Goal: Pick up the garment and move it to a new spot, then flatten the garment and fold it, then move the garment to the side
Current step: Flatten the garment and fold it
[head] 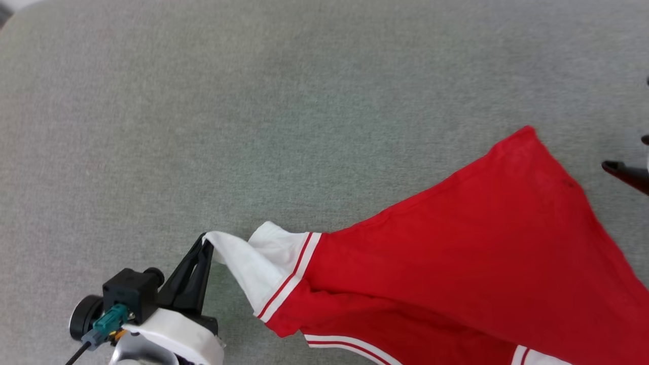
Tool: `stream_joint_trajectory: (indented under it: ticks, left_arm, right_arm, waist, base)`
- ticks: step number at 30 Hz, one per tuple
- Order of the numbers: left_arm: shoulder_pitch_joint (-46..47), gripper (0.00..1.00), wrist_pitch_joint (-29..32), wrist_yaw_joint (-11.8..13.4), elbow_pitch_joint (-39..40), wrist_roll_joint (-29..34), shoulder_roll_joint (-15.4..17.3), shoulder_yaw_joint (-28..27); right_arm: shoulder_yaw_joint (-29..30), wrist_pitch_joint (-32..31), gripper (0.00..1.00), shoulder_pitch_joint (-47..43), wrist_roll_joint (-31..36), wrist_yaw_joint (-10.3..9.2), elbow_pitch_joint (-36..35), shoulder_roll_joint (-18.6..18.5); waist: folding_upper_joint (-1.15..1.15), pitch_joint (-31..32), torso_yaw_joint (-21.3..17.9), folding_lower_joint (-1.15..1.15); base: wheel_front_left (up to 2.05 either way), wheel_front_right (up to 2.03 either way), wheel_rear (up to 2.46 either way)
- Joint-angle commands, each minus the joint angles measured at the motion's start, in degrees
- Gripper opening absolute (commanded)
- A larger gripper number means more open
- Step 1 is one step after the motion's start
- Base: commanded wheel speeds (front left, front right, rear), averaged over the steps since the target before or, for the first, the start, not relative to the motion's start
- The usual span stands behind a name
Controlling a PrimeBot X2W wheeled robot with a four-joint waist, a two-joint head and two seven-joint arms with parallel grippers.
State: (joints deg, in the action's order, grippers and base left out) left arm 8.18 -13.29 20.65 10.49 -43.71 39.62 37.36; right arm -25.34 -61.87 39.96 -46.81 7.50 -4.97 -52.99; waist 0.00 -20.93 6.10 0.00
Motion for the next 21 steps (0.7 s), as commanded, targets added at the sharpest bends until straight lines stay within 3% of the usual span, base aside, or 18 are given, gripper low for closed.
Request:
stream_joint_trajectory:
  ticks: [1, 10, 20, 21]
  left_arm:
    - [1.4, 0.0, -0.1, -0.4, 0.1, 0.7, -0.3, 0.1]
    - [5.7, 0.0, 0.1, -1.4, 0.3, 2.3, -2.1, 1.2]
    - [7.3, 0.0, -0.1, -1.6, -0.8, 2.7, -3.3, 1.6]
    - [7.3, 0.0, -0.1, -1.6, -0.9, 2.8, -3.2, 1.6]
  right_arm:
    - [-1.8, -1.4, 1.0, 3.7, 0.6, -0.02, 2.1, 1.5]
    - [-10.3, -3.6, 1.0, 15.5, 2.0, -0.02, 12.9, 7.0]
    - [-20.8, 1.7, 1.0, 13.4, 0.3, -0.02, 20.6, 8.7]
    - [-21.2, 2.7, 0.8, 13.4, 0.0, -0.02, 21.1, 9.0]
  waist:
    - [0.0, -2.5, 1.8, 0.0]
    - [0.0, -8.0, 5.2, 0.0]
    - [0.0, -9.6, 6.1, 0.0]
    - [0.0, -9.4, 5.9, 0.0]
  base:
    - [0.0, 0.0, 0.0]
    - [0.0, 0.0, 0.0]
    - [0.0, 0.0, 0.0]
    - [0.0, 0.0, 0.0]
